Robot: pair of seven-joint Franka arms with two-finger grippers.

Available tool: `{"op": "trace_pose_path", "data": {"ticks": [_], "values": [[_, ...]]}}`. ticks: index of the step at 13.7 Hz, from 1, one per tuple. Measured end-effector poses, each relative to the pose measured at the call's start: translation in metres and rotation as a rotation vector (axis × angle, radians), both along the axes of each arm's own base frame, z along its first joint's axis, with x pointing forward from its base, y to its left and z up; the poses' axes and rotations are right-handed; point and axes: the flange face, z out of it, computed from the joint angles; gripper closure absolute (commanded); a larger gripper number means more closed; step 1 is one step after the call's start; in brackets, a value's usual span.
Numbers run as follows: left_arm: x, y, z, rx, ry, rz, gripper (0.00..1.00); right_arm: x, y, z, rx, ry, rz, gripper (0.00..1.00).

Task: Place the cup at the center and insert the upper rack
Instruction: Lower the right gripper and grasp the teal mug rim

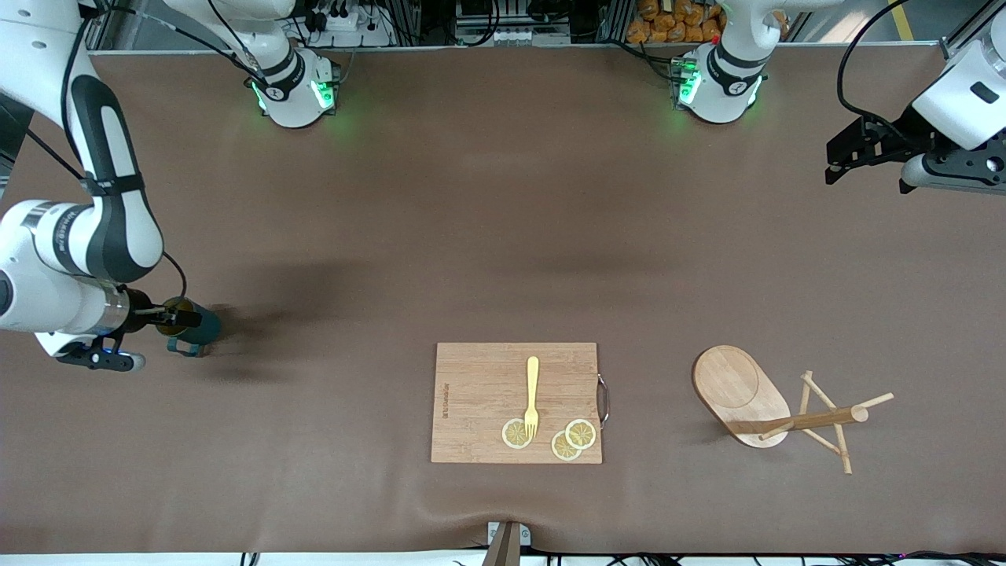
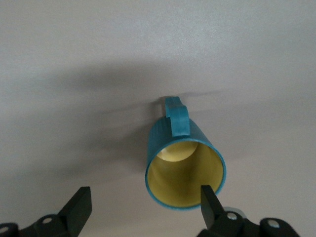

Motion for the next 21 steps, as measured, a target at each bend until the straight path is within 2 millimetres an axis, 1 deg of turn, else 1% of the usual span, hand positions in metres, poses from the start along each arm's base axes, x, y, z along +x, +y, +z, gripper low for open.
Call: {"op": "trace_pose_path", "data": {"ticks": [1,4,6,8,9,10,13,14,15,18,20,21], "values": [[0.0,0.0,0.0,0.0,0.0,0.001,0.0,-0.002,-0.001,-0.01,0.0,-0.001,-0.001,0.1],[0.0,0.001,0.0,0.0,0.0,0.003,0.0,-0.013,-0.006,-0.034,0.005,-0.008,0.018,0.4],[0.0,0.001,0.0,0.0,0.0,0.003,0.0,-0.017,-0.01,-0.04,0.011,-0.003,0.039,0.69],[0.0,0.001,0.0,0.0,0.0,0.003,0.0,-0.018,-0.011,-0.04,0.013,-0.003,0.046,0.87],[0.0,0.001,0.0,0.0,0.0,0.003,0.0,-0.018,-0.011,-0.04,0.013,-0.002,0.048,0.92],[0.0,0.002,0.0,0.0,0.0,0.003,0.0,-0.018,-0.011,-0.04,0.013,-0.002,0.048,0.94],[0.0,0.002,0.0,0.0,0.0,0.003,0.0,-0.017,-0.009,-0.04,0.015,-0.002,0.052,0.93],[0.0,0.002,0.0,0.0,0.0,0.003,0.0,-0.017,-0.009,-0.04,0.015,-0.002,0.052,0.98],[0.0,0.002,0.0,0.0,0.0,0.003,0.0,-0.017,-0.009,-0.04,0.015,-0.002,0.052,1.0],[0.0,0.002,0.0,0.0,0.0,0.003,0.0,-0.018,-0.006,-0.041,0.018,0.008,0.057,1.0],[0.0,0.002,0.0,0.0,0.0,0.003,0.0,-0.019,0.001,-0.039,0.024,0.032,0.067,1.0],[0.0,0.002,0.0,0.0,0.0,0.003,0.0,-0.019,0.008,-0.035,0.027,0.042,0.075,1.0]]}}
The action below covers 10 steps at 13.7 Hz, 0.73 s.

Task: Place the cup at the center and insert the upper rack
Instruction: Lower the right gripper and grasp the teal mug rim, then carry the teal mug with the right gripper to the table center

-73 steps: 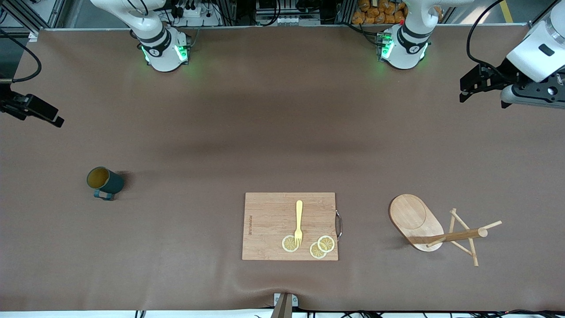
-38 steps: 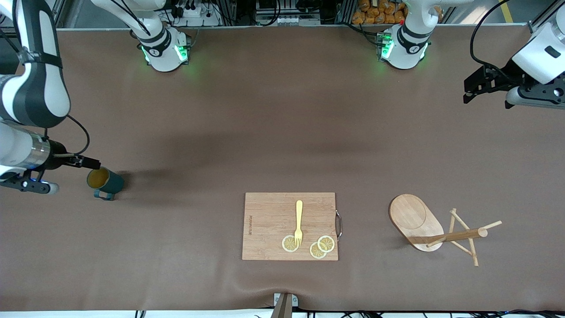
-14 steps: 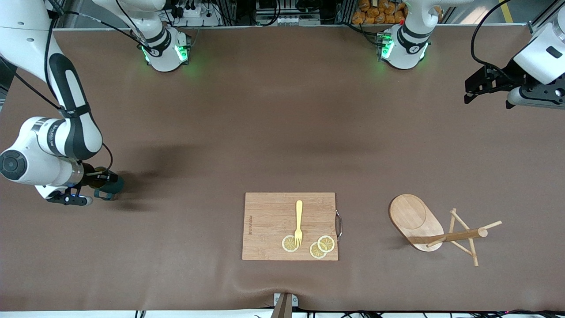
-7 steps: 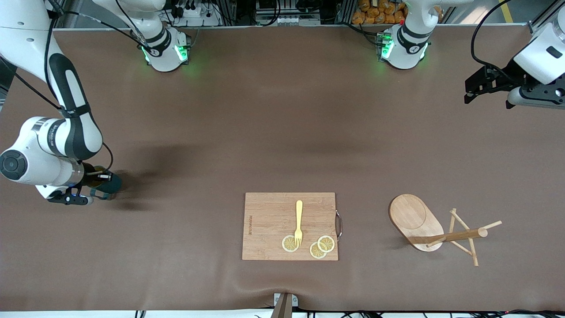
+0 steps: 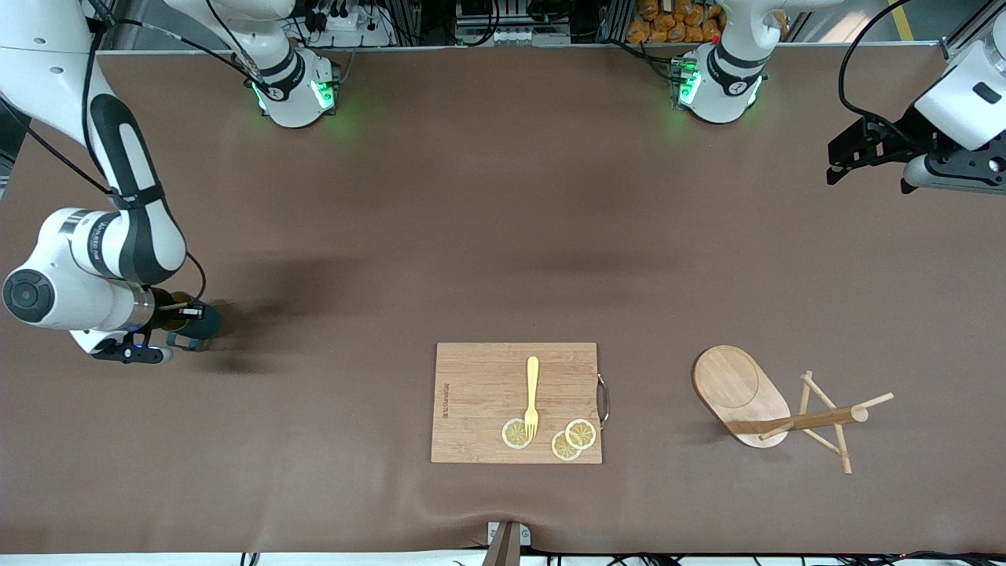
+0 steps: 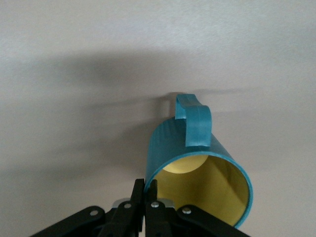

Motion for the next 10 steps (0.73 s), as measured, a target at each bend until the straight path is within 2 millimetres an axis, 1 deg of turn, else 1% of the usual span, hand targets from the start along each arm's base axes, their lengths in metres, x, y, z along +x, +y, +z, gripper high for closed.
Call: {"op": "trace_pose_path", "data": {"ticks": [5,7,10], "values": [[0.0,0.0,0.0,0.0,0.0,0.0,0.0,0.002,0.041,0.041,0.04,0.005,-0.049,1.0],[0.0,0.0,0.0,0.0,0.0,0.0,0.0,0.001,0.048,0.049,0.059,0.004,-0.086,1.0],[0.0,0.0,0.0,0.0,0.0,0.0,0.0,-0.001,0.053,0.053,0.092,0.013,-0.142,1.0]]}}
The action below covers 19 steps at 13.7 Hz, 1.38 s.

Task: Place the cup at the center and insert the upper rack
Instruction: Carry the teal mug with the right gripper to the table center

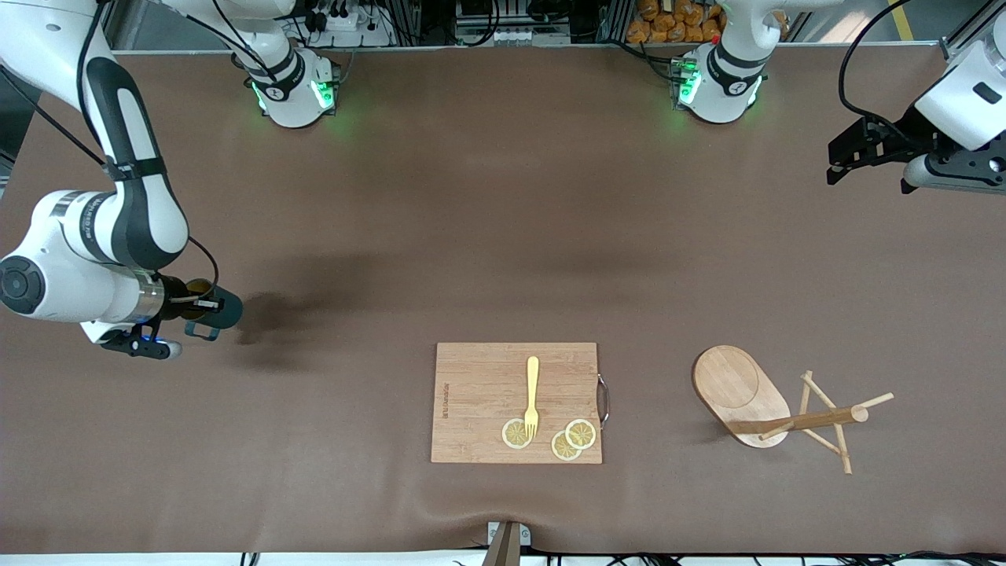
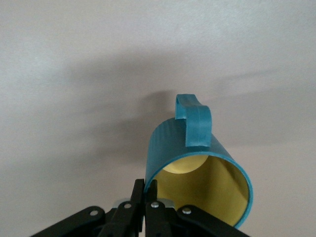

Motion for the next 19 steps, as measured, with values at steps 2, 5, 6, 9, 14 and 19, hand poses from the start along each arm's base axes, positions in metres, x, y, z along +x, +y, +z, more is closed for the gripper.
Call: {"op": "trace_pose_path", "data": {"ticks": [2,5,6,9,14,19], "values": [[0.0,0.0,0.0,0.0,0.0,0.0,0.0,-0.001,0.015,0.008,0.008,0.007,-0.038,1.0],[0.0,0.0,0.0,0.0,0.0,0.0,0.0,-0.003,0.066,0.026,-0.023,0.015,-0.107,1.0],[0.0,0.0,0.0,0.0,0.0,0.0,0.0,-0.005,0.085,0.031,-0.032,0.017,-0.121,1.0],[0.0,0.0,0.0,0.0,0.0,0.001,0.0,-0.013,0.136,0.039,-0.045,0.033,-0.18,1.0],[0.0,0.001,0.0,0.0,0.0,0.001,0.0,-0.038,0.249,0.051,-0.088,0.043,-0.294,1.0],[0.0,0.001,0.0,0.0,0.0,0.001,0.0,-0.06,0.313,0.058,-0.097,0.075,-0.46,1.0]]}}
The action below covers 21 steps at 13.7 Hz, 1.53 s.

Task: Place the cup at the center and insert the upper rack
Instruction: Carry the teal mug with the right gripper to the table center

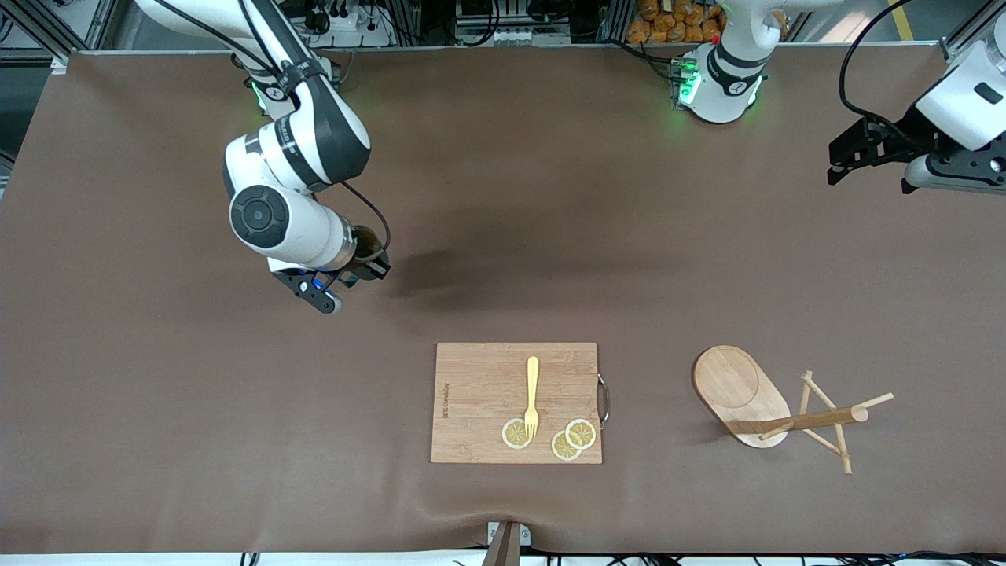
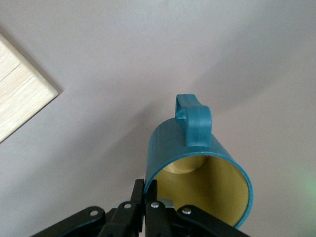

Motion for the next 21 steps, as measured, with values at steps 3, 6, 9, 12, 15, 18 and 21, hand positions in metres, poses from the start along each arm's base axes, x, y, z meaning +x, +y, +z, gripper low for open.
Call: {"op": "trace_pose_path", "data": {"ticks": [3,6,9,12,15,18,21], "values": [[0.0,0.0,0.0,0.0,0.0,0.0,0.0,-0.004,0.021,0.005,0.033,0.015,-0.173,1.0],[0.0,0.0,0.0,0.0,0.0,0.0,0.0,-0.027,0.074,0.004,0.01,0.011,-0.314,1.0],[0.0,0.0,0.0,0.0,0.0,0.0,0.0,-0.056,0.134,-0.004,0.004,-0.016,-0.454,1.0],[0.0,0.0,0.0,0.0,0.0,0.0,0.0,-0.076,0.168,-0.012,0.007,-0.026,-0.543,1.0],[0.0,0.0,0.0,0.0,0.0,0.0,0.0,-0.091,0.19,-0.021,0.007,-0.027,-0.621,1.0],[0.0,0.0,0.0,0.0,0.0,0.0,0.0,-0.107,0.214,-0.04,0.008,-0.03,-0.681,1.0],[0.0,0.0,0.0,0.0,0.0,0.0,0.0,-0.113,0.225,-0.067,0.006,-0.04,-0.708,1.0]]}}
